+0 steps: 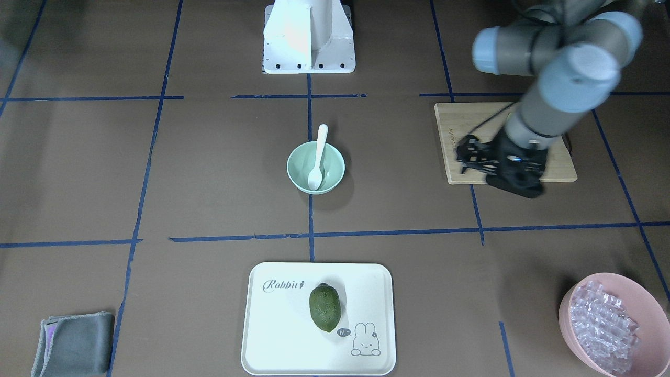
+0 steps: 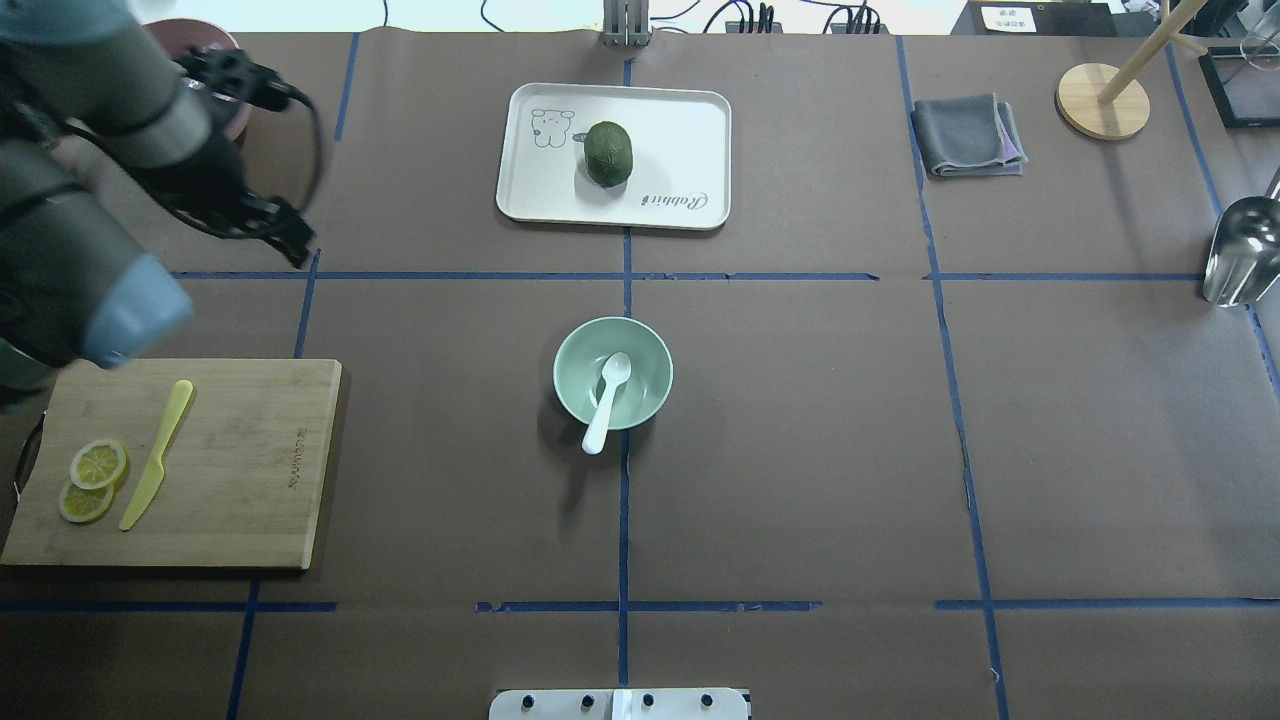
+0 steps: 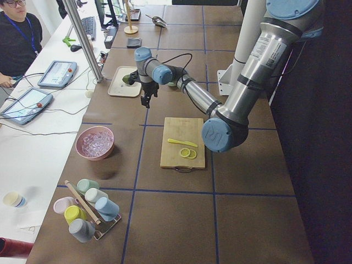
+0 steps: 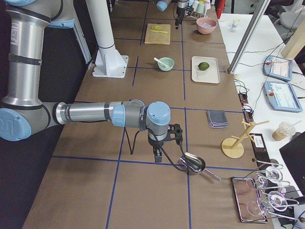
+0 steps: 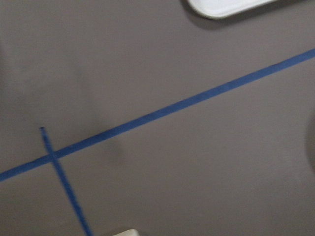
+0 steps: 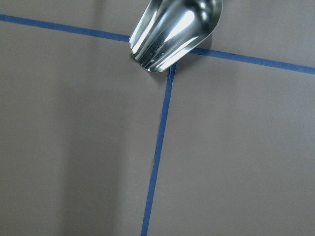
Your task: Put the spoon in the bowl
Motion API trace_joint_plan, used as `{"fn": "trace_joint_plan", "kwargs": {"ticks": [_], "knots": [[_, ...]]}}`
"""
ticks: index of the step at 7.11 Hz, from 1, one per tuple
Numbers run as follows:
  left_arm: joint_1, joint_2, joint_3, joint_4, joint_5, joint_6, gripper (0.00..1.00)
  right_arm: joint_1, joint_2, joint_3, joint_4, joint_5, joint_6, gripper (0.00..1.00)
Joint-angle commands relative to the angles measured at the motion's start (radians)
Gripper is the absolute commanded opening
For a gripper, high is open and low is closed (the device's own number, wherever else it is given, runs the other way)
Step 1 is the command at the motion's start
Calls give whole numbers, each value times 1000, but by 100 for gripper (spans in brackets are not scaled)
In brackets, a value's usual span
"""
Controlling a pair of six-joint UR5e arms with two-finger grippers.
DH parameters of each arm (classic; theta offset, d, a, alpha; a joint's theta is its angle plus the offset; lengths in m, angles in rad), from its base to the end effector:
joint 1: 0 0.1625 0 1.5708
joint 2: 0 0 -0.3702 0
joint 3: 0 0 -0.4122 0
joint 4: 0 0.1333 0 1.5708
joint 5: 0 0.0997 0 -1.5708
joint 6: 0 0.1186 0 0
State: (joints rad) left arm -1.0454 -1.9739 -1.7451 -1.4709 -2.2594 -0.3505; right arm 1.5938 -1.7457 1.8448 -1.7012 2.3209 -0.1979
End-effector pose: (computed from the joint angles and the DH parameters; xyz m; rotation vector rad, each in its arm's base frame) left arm 0.2615 -0.5665 0.3135 0.1292 0.8088 0.3294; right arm 0.0626 -0.4414 0.5761 0.0531 -0.7495 -0.1549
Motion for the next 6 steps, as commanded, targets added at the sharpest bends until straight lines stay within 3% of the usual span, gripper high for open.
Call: {"fn": "trace_joint_plan", "kwargs": {"ticks": [1,5,6], "knots": [[-171,142,-8,-37,-101,56,100,0,0,-1,0,0,-2,100],[-287,406,7,-197,-72,128,100,0,-6,-1,0,11,-2,100],[-327,412,25,-282,-75,131,100,0,-11,-1,0,23,-2,100]]}}
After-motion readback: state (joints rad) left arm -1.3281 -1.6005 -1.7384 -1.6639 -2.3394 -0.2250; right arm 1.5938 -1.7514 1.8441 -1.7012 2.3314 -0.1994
